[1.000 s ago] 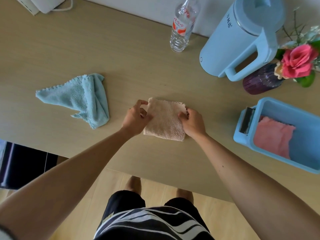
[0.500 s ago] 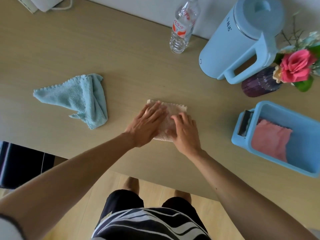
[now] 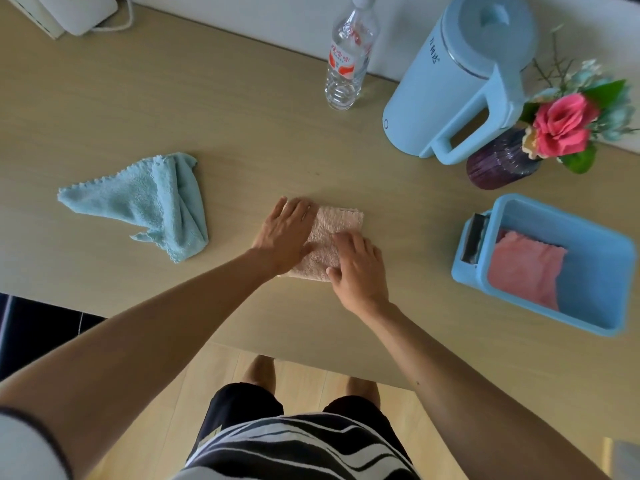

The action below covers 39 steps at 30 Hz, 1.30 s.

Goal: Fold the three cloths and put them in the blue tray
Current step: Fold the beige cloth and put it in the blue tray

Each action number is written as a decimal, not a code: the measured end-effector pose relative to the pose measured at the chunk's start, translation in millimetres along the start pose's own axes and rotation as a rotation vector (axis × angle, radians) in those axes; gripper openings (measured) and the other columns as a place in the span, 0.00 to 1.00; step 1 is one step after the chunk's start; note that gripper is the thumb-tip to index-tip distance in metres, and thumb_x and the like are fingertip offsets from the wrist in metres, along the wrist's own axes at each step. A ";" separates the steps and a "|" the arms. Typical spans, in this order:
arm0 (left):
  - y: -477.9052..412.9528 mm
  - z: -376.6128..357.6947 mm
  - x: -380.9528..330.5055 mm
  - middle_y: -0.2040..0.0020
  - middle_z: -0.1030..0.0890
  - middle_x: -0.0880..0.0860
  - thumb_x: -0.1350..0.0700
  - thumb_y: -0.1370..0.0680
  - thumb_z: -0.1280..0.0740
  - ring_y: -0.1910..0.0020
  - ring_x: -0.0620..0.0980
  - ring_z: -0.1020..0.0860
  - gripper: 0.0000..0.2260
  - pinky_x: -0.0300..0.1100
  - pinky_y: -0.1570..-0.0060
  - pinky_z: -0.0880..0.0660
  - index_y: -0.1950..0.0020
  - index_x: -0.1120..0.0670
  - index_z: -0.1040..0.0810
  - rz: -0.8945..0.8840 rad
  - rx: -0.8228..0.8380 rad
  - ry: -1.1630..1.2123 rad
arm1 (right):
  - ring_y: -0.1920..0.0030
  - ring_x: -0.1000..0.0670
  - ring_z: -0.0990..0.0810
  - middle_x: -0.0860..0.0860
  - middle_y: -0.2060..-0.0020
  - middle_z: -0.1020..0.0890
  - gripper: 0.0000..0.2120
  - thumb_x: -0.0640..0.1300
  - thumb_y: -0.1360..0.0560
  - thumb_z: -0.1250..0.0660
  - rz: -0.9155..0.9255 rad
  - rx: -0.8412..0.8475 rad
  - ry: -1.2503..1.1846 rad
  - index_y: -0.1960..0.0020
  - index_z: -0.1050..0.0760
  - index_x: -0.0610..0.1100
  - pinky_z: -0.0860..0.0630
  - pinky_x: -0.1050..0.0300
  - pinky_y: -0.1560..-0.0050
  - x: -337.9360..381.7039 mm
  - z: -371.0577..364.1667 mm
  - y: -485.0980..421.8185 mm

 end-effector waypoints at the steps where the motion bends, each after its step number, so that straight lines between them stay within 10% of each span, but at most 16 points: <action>1: -3.3 4.2 -2.4 0.29 0.30 0.58 0.42 0.25 0.31 0.29 0.57 0.32 0.37 0.53 0.25 0.41 0.25 0.59 0.39 0.000 -0.014 -0.002 | 0.38 0.46 0.26 0.48 0.36 0.27 0.28 0.46 0.30 0.27 -0.012 -0.009 -0.020 0.32 0.30 0.47 0.30 0.52 0.38 -0.2 1.8 2.7; 7: -11.1 13.6 -7.3 0.50 0.20 0.53 0.50 0.28 0.26 0.50 0.54 0.21 0.17 0.49 0.39 0.29 0.45 0.55 0.26 0.132 0.028 0.108 | 0.37 0.47 0.26 0.48 0.37 0.26 0.31 0.44 0.29 0.28 -0.095 -0.092 -0.137 0.28 0.33 0.45 0.29 0.52 0.36 -7.9 15.8 24.7; 12: -10.7 30.7 -7.4 0.71 0.26 0.48 0.55 0.30 0.28 0.67 0.51 0.23 0.09 0.38 0.71 0.31 0.68 0.50 0.27 0.296 0.213 0.540 | 0.37 0.48 0.24 0.48 0.36 0.27 0.31 0.44 0.26 0.27 -0.169 -0.157 -0.334 0.27 0.35 0.44 0.27 0.55 0.36 -16.4 34.2 41.4; 16: 1.8 76.5 -12.0 0.65 0.21 0.50 0.55 0.30 0.28 0.66 0.49 0.23 0.05 0.43 0.65 0.27 0.59 0.55 0.20 0.357 0.173 0.918 | 0.39 0.52 0.25 0.47 0.38 0.28 0.31 0.42 0.25 0.27 -0.227 -0.217 -0.606 0.26 0.36 0.44 0.32 0.78 0.44 -21.7 64.9 44.8; 24: 13.6 180.6 -87.1 0.50 0.18 0.57 0.68 0.25 0.30 0.51 0.53 0.17 0.14 0.48 0.53 0.19 0.40 0.60 0.23 0.135 -0.094 1.650 | 0.40 0.54 0.18 0.50 0.38 0.18 0.36 0.49 0.30 0.24 -0.471 -0.131 -1.444 0.28 0.38 0.59 0.23 0.53 0.42 -50.2 151.3 36.0; 29: -5.2 195.2 -146.9 0.48 0.17 0.62 0.62 0.27 0.27 0.50 0.57 0.17 0.16 0.57 0.52 0.19 0.41 0.58 0.24 0.142 -0.248 1.589 | 0.52 0.52 0.15 0.45 0.49 0.16 0.32 0.31 0.26 0.30 -0.382 -0.334 -1.419 0.30 0.36 0.52 0.18 0.55 0.55 -95.6 217.3 57.8; 33: -24.9 199.2 -196.8 0.54 0.17 0.56 0.59 0.28 0.27 0.61 0.48 0.19 0.23 0.47 0.64 0.20 0.37 0.48 0.32 0.122 -0.307 1.394 | 0.55 0.50 0.17 0.47 0.51 0.17 0.29 0.37 0.26 0.29 -0.348 -0.410 -1.197 0.33 0.36 0.58 0.18 0.47 0.56 -150.1 245.1 92.0; 39: -63.5 186.1 -274.9 0.41 0.22 0.46 0.61 0.29 0.28 0.46 0.45 0.22 0.24 0.45 0.46 0.22 0.35 0.45 0.25 -0.094 -0.150 1.053 | 0.50 0.44 0.19 0.54 0.47 0.22 0.20 0.39 0.26 0.32 -0.371 -0.302 -0.927 0.39 0.25 0.58 0.21 0.38 0.46 -238.6 260.2 125.7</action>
Point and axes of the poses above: each hand's wrist, its own y-axis away from the middle knuckle, its own z-axis out of the back of the hand, x = y × z, the point moved 5 cm from there along -y, towards the middle knuckle
